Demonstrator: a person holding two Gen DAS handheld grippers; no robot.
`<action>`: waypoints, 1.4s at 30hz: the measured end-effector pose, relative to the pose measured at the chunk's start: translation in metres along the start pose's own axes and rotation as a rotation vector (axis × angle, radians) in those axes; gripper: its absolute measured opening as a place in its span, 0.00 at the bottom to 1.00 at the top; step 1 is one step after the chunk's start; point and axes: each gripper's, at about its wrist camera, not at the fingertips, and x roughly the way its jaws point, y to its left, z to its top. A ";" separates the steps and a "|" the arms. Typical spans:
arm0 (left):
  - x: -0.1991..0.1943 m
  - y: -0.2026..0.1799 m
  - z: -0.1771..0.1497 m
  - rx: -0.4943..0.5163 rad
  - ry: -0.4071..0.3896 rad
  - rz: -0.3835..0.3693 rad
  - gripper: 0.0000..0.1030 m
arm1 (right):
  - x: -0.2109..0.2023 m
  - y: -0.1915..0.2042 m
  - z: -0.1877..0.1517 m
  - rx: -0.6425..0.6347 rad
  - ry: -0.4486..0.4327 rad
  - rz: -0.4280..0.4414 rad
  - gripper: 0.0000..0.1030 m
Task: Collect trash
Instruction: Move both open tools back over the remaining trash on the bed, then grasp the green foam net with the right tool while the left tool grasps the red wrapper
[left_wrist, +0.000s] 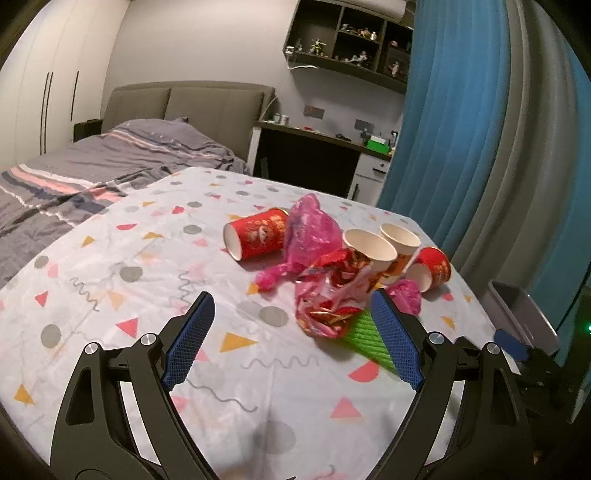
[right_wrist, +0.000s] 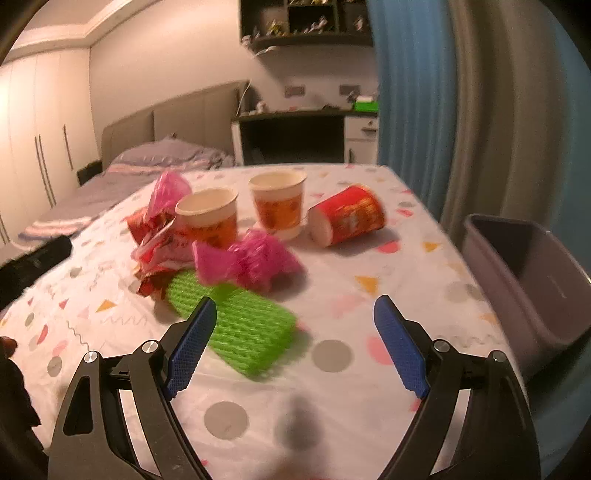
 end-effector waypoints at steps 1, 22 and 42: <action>-0.001 0.002 0.001 -0.002 -0.003 0.002 0.82 | 0.005 0.003 0.001 -0.005 0.016 0.007 0.82; 0.001 0.013 0.001 -0.010 0.002 0.006 0.82 | 0.064 0.016 -0.002 -0.038 0.288 0.138 0.50; 0.028 -0.006 -0.003 0.028 0.057 -0.029 0.82 | -0.033 -0.029 -0.006 -0.005 0.034 0.133 0.17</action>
